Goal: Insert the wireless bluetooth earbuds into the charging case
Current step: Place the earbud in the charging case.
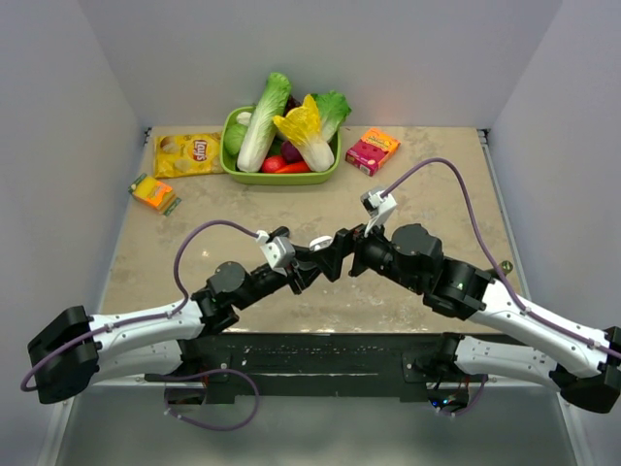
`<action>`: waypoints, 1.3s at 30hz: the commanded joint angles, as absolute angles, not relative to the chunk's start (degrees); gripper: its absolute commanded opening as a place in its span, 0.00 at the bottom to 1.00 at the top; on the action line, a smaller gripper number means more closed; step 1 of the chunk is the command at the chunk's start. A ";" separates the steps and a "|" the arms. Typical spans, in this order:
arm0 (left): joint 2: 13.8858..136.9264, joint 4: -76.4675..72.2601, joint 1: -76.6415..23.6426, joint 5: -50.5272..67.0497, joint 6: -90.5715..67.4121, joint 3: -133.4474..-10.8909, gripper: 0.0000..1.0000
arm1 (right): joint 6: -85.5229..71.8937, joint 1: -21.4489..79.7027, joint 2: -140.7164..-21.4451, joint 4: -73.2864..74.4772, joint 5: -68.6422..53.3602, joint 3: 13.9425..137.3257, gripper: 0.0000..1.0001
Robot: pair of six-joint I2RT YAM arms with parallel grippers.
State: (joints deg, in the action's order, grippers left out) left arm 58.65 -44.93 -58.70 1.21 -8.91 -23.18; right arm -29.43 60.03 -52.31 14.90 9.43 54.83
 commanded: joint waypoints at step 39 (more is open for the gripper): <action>61.52 -49.22 -58.80 -2.11 -8.09 -27.51 0.00 | -29.88 60.47 -48.08 10.37 4.92 55.98 0.91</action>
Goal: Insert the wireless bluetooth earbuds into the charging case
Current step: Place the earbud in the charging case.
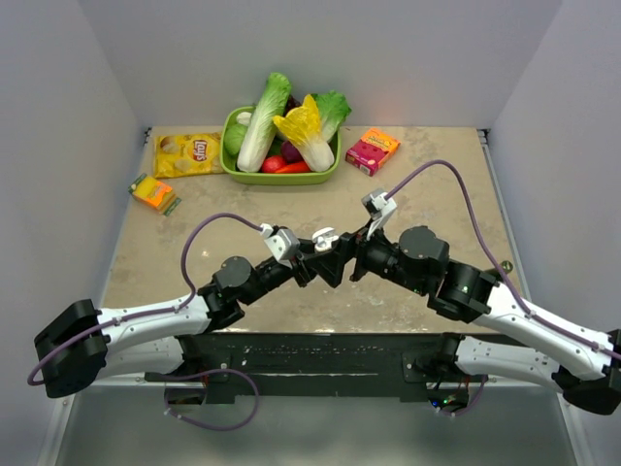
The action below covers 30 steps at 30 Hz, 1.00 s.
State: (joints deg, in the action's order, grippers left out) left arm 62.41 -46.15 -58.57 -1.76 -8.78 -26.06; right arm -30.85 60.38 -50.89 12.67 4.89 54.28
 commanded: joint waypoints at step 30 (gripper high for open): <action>60.12 -50.45 -58.80 -0.79 -8.79 -25.93 0.00 | -29.79 60.47 -50.54 12.04 9.14 55.02 0.91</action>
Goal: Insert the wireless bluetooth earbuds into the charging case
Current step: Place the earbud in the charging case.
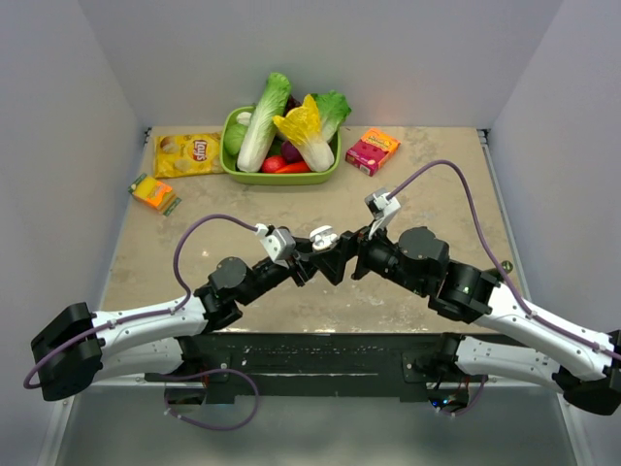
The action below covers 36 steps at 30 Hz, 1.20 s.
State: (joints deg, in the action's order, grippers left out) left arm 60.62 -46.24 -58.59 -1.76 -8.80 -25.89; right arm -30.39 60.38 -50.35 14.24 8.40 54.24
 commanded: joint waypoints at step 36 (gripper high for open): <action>63.55 -51.59 -58.80 -0.35 -8.88 -26.99 0.00 | -29.01 60.47 -50.54 10.54 9.30 57.13 0.91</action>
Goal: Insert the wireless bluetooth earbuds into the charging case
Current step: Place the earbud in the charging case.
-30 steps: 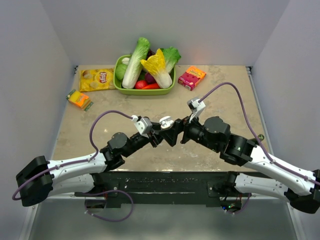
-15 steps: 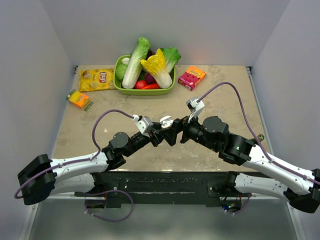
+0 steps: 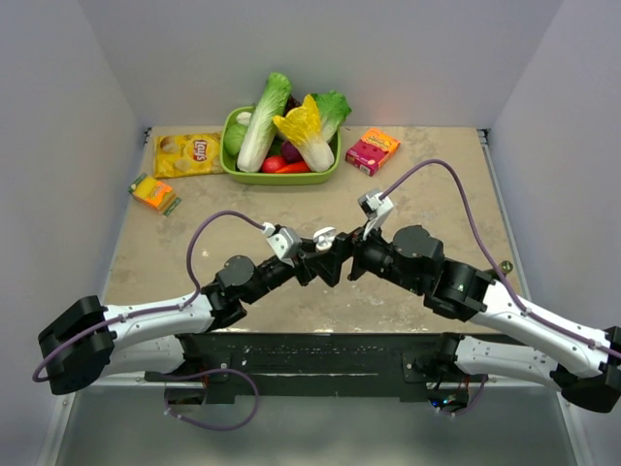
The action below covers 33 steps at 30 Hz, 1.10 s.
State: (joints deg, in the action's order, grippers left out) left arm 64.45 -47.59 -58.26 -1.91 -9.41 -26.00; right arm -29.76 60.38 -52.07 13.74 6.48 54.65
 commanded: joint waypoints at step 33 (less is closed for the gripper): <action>58.62 -50.10 -58.80 -0.70 -8.53 -24.00 0.00 | -27.16 60.38 -59.15 26.54 29.62 63.11 0.91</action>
